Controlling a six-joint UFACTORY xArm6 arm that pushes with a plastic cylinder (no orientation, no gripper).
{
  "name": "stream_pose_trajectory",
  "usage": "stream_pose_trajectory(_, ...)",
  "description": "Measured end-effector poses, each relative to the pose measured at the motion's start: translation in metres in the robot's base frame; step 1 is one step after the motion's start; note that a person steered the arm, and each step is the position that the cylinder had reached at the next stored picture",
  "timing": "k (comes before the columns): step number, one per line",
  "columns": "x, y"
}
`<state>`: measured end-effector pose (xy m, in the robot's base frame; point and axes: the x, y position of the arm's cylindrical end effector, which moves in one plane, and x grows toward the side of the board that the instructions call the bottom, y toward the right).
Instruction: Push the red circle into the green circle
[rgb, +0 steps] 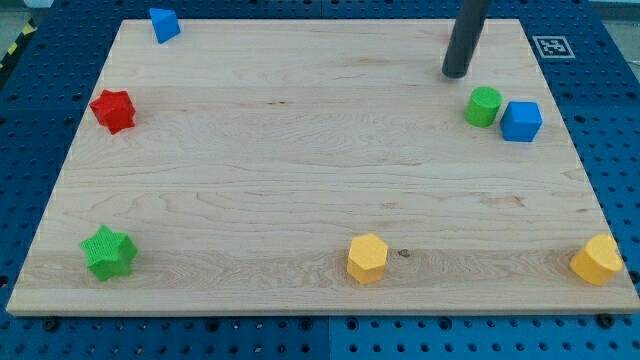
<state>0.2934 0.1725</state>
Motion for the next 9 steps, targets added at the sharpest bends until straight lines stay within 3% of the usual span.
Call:
stream_pose_trajectory(2,-0.088,-0.027)
stream_pose_trajectory(3,-0.102,-0.009)
stream_pose_trajectory(6,-0.1,0.038)
stream_pose_trajectory(9,-0.028,0.047)
